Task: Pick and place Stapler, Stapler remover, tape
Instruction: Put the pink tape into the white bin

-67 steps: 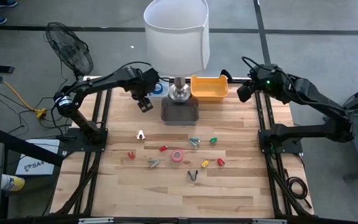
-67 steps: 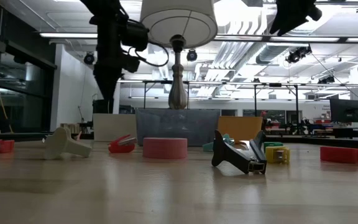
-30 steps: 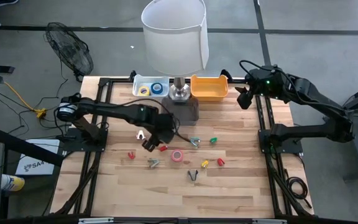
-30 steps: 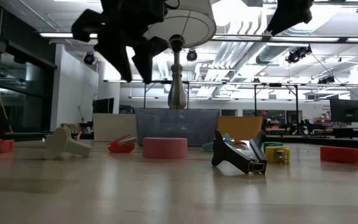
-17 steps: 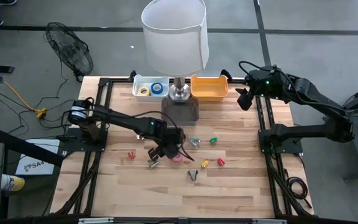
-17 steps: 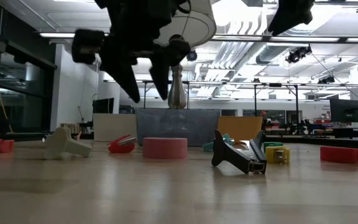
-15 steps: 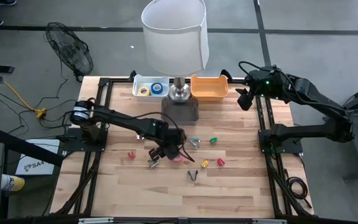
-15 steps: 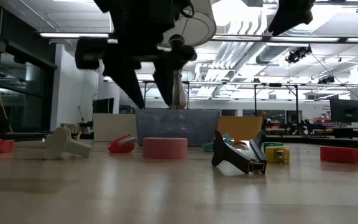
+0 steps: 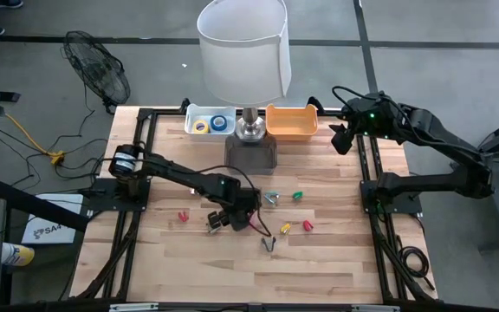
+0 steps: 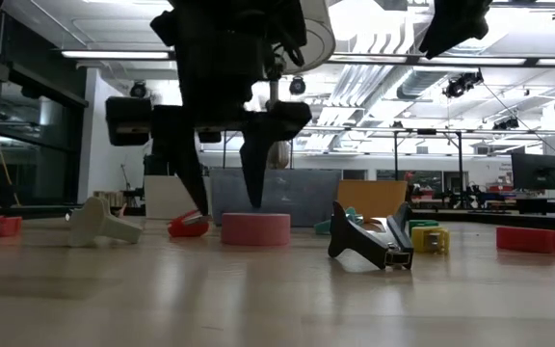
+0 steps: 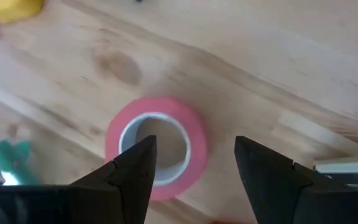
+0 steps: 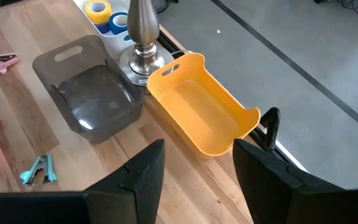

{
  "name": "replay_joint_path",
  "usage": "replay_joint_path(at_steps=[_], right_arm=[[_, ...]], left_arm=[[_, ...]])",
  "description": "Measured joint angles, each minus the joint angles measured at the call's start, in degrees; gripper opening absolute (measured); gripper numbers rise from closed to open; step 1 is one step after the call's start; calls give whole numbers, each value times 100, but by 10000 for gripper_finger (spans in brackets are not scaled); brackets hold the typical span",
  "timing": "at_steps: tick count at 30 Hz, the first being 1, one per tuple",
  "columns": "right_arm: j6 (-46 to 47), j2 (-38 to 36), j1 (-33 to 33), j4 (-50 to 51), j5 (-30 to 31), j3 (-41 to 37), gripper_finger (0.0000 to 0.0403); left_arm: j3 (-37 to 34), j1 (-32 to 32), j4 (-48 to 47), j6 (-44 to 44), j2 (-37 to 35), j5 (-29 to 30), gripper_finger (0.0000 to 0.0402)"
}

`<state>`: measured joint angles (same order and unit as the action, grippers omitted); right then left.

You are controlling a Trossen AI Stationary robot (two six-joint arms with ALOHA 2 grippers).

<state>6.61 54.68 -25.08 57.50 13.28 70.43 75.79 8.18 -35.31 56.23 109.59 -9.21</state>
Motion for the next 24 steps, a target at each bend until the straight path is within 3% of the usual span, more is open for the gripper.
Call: replay_joint_path(at_steps=[10, 24], right_arm=[[87, 2, -2, 11, 0, 0, 181], [151, 2, -2, 11, 0, 0, 181]], left_arm=[[15, 9, 171, 47, 230, 195, 200], [76, 14, -246, -390, 320, 530, 50]])
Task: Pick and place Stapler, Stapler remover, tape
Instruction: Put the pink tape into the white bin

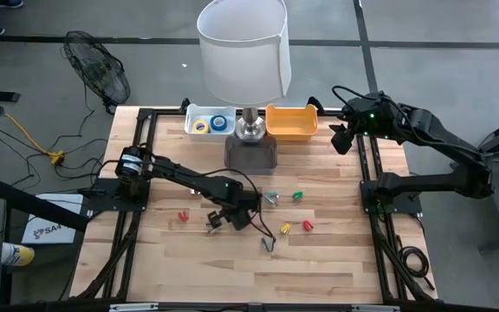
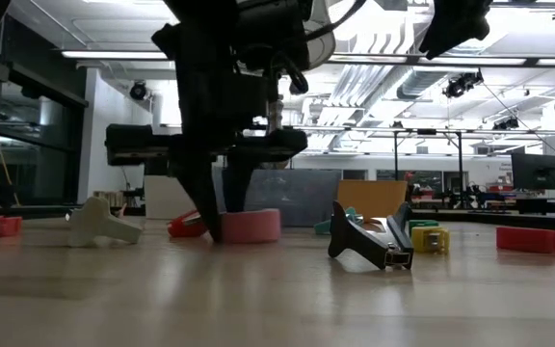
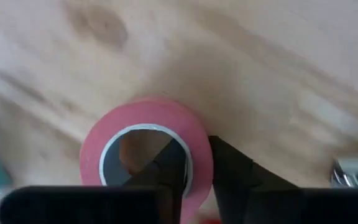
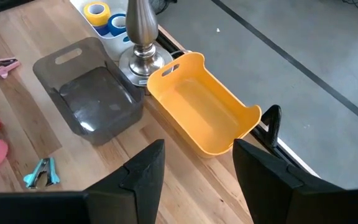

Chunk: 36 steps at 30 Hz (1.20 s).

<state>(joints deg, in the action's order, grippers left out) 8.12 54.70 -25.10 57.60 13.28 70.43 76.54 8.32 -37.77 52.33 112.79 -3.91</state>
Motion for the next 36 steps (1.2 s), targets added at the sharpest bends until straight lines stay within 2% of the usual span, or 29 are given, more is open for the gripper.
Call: replay_joint_path(at_steps=[1, 7, 14, 22, 25, 29, 36], right_arm=[[0, 0, 2, 0, 0, 0, 181], [0, 0, 1, -2, 0, 0, 181], [-7, 0, 2, -2, 2, 0, 181], [-63, -2, 2, -4, 24, 0, 181], [-63, -2, 2, -2, 24, 0, 181], [-59, -2, 0, -2, 59, 0, 181], [103, -2, 0, -41, 325, 0, 181]], left_arm=[[61, -6, -170, -59, 0, 64, 37], [674, -229, -1367, -705, -10, 208, 35], [858, -671, -1843, -930, -468, 365, 35], [840, -1357, -3162, -780, -1042, 1198, 35], [605, -1688, -3108, -777, -1371, 1238, 35], [-43, -2164, -2999, -870, -1873, 1343, 35], [-1119, -3224, -2033, -1603, -2729, 1396, 35]])
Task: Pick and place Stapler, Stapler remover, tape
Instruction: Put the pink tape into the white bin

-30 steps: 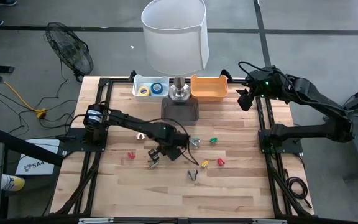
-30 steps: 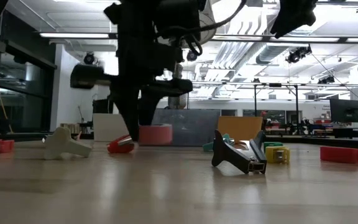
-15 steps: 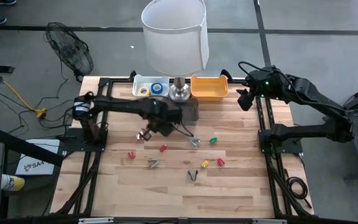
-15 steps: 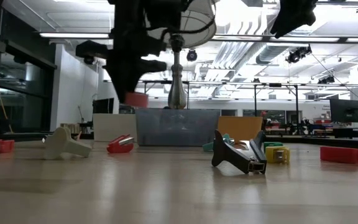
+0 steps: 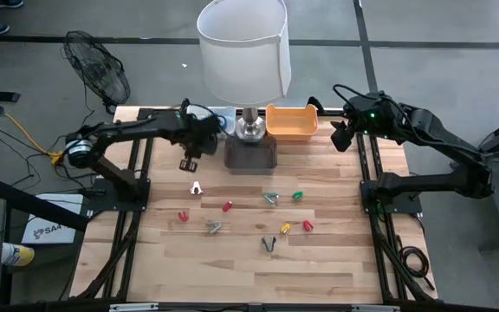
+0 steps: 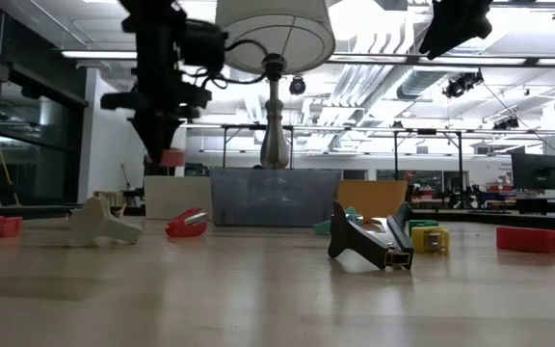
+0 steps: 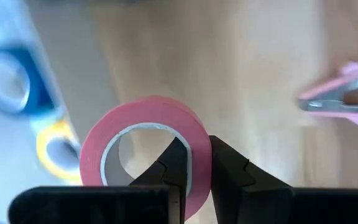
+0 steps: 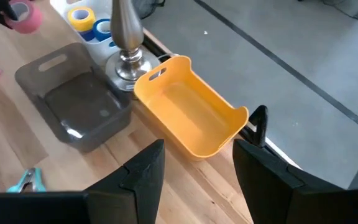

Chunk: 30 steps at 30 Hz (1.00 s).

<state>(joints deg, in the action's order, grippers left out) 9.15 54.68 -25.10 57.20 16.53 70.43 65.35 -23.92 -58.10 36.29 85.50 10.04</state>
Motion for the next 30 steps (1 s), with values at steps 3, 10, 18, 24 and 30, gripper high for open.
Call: replay_joint_path(at_steps=[3, 10, 18, 24, 30], right_arm=[[130, 0, 1, -25, 4, 0, 181], [501, 0, 0, -125, 323, 0, 181], [923, 0, 0, -202, 937, 0, 181], [1245, 0, 0, -214, 1230, 0, 181], [1521, 0, 0, -219, 1263, -1, 181]], left_arm=[[-196, -456, 501, -380, -201, 19, 35], [-98, -1393, 1509, -705, -242, -89, 35], [-91, -2421, 2045, -1076, 27, -701, 35], [-93, -2812, 2788, -1482, 478, -1797, 35], [-93, -2821, 2779, -1726, 682, -2143, 35]])
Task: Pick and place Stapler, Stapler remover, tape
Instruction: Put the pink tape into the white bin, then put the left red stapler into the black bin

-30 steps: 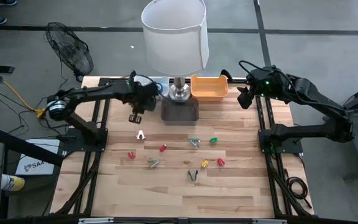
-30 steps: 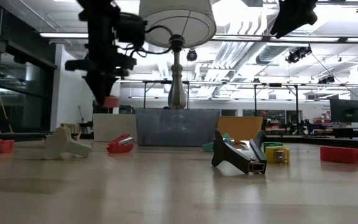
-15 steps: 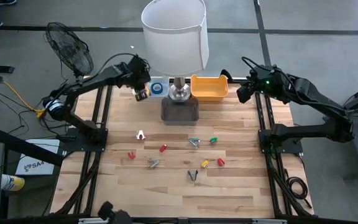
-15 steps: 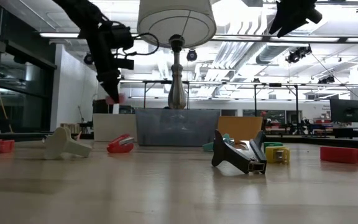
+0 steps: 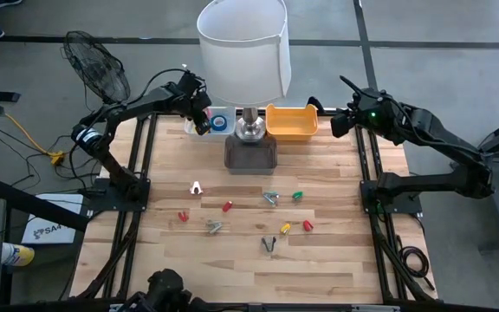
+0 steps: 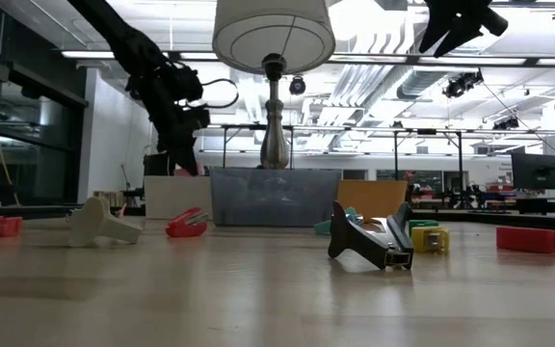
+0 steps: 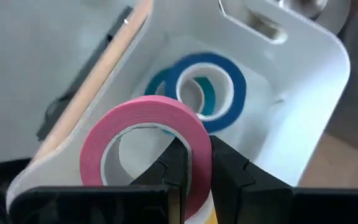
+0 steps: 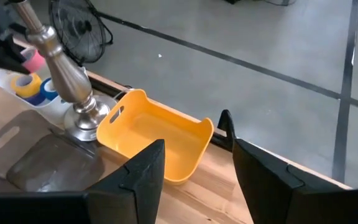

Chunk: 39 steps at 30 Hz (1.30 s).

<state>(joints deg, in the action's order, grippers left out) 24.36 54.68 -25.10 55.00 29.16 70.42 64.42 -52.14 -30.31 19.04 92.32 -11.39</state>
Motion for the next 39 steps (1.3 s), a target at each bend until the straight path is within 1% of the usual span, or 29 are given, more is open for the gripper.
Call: replay_joint_path(at_steps=[5, 9, 12, 15, 17, 28, 31, 39], right_arm=[[178, 7, 0, 2, 56, 0, 181], [328, 7, 0, 1, 208, 1, 181], [403, 9, 0, 2, 211, 0, 181], [441, 11, 0, 2, 213, 0, 181], [528, 11, -2, 2, 213, 1, 181], [671, 11, 0, 2, 203, 1, 181], [671, 11, 0, 2, 202, 1, 181], [716, 11, 0, 2, 199, 1, 181]], left_arm=[[0, 0, 459, -113, 166, -3, 35], [0, 0, 450, -351, 328, -24, 37], [0, 0, 378, -432, 431, -88, 54], [0, 0, 389, -434, 438, -20, 66], [0, 2, 396, -399, 438, 79, 69], [0, 2, 313, 121, 438, 16, 80], [0, 0, 277, 213, 374, 38, 103], [0, 0, 128, 336, 62, 77, 195]])
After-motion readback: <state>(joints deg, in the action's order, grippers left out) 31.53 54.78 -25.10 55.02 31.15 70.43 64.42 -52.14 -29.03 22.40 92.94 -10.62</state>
